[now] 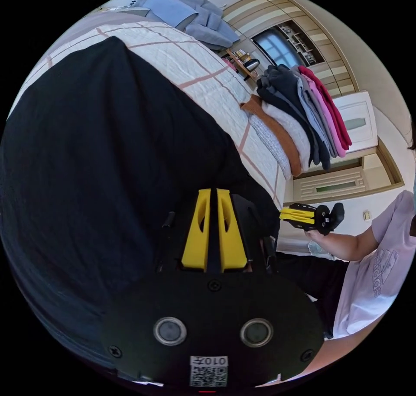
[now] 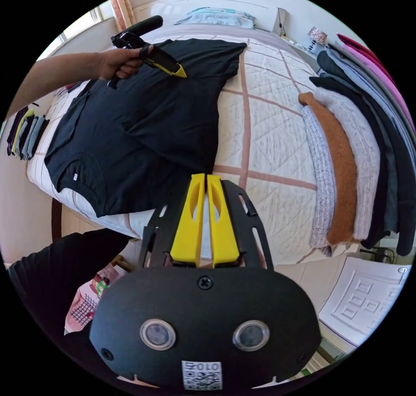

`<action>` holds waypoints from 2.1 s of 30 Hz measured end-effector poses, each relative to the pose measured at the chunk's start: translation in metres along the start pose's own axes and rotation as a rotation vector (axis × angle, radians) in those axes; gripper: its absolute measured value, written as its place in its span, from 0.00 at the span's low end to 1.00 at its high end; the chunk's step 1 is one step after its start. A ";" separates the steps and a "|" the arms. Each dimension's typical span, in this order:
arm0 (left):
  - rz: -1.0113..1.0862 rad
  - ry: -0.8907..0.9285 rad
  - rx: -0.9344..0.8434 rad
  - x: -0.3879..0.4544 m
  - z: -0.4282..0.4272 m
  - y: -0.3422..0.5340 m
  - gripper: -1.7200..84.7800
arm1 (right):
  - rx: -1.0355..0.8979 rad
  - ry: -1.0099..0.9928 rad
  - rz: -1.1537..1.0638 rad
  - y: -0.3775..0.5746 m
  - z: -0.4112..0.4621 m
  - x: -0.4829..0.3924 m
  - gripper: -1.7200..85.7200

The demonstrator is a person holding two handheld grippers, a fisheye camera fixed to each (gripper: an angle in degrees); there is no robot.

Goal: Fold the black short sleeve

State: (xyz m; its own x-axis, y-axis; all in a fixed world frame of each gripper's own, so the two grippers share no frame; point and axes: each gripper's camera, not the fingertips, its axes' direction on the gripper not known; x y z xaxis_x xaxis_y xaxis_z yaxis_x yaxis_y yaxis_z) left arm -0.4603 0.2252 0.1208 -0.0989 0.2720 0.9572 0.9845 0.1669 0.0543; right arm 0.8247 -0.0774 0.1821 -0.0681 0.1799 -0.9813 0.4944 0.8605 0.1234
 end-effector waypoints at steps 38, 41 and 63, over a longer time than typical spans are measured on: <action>0.366 -0.674 -0.316 0.238 0.070 0.398 0.13 | -0.056 0.092 -1.161 -0.046 -0.091 -0.195 0.13; 0.406 -0.703 -0.401 0.253 0.089 0.430 0.13 | -0.104 0.107 -1.208 -0.053 -0.089 -0.200 0.14; 0.326 -0.668 -0.310 0.218 0.054 0.436 0.02 | -0.192 0.135 -1.167 -0.131 -0.154 -0.178 0.07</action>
State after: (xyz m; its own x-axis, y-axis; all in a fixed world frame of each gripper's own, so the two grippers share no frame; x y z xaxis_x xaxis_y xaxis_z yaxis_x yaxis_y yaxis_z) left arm -0.0600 0.4086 0.3380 0.2309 0.7874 0.5715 0.9645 -0.2626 -0.0279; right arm 0.6382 -0.1486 0.3632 -0.4875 -0.7204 -0.4933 -0.0640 0.5929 -0.8027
